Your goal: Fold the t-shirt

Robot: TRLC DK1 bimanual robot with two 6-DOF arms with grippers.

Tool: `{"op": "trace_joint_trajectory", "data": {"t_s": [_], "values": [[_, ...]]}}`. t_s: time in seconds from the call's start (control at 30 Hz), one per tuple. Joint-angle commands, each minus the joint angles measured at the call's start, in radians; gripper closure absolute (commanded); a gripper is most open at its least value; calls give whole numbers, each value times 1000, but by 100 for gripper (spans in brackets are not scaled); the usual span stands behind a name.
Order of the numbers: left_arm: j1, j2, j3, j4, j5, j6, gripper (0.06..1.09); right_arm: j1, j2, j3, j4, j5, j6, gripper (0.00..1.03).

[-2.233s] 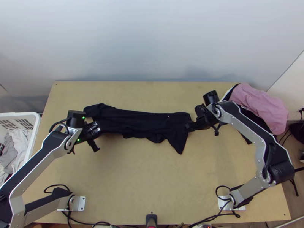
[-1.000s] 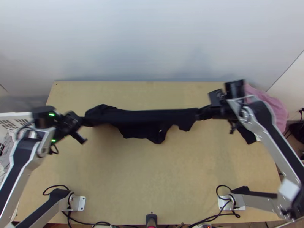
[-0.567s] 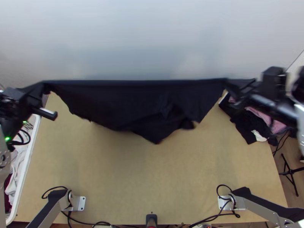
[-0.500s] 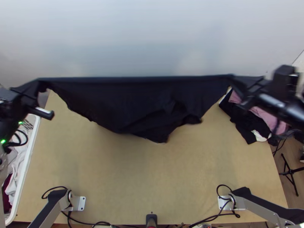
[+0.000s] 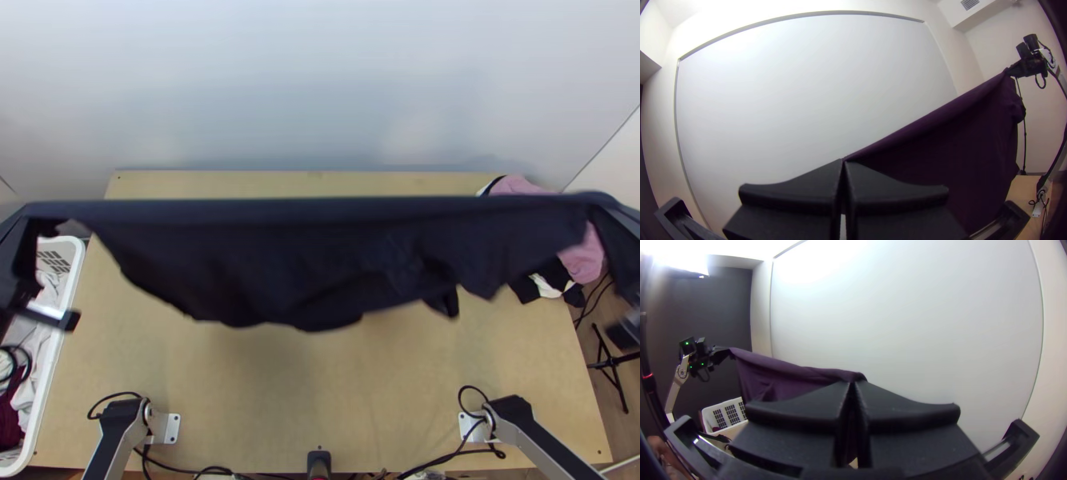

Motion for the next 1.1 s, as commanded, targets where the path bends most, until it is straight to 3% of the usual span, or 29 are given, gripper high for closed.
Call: {"op": "trace_joint_trajectory", "data": {"t_s": [0.0,0.17,0.3,0.37,0.5,0.6,0.67,0.83,1.07], "values": [[-9,-60,95,-60,-5,-41,105,-74,-85,4,-34,-5,13,100],[-11,-56,3,-51,-7,-4,105,-98,-85,-42,-34,-32,23,100],[3,-51,-213,1,-18,117,105,-100,-49,-227,-37,-28,17,100],[-2,-37,-365,35,-4,165,105,-95,-15,-395,-20,-28,-27,100],[-17,42,-629,176,2,280,105,-101,83,-729,139,-25,-118,100],[-22,159,-678,256,4,312,105,-91,246,-823,244,-24,-148,100],[-38,275,-667,305,1,318,105,-98,395,-826,325,-19,-156,100],[-86,641,-566,355,-22,333,105,-95,749,-642,334,-16,-182,100],[-144,1010,-382,478,-197,373,105,-25,1002,-303,303,22,-217,100]]}}
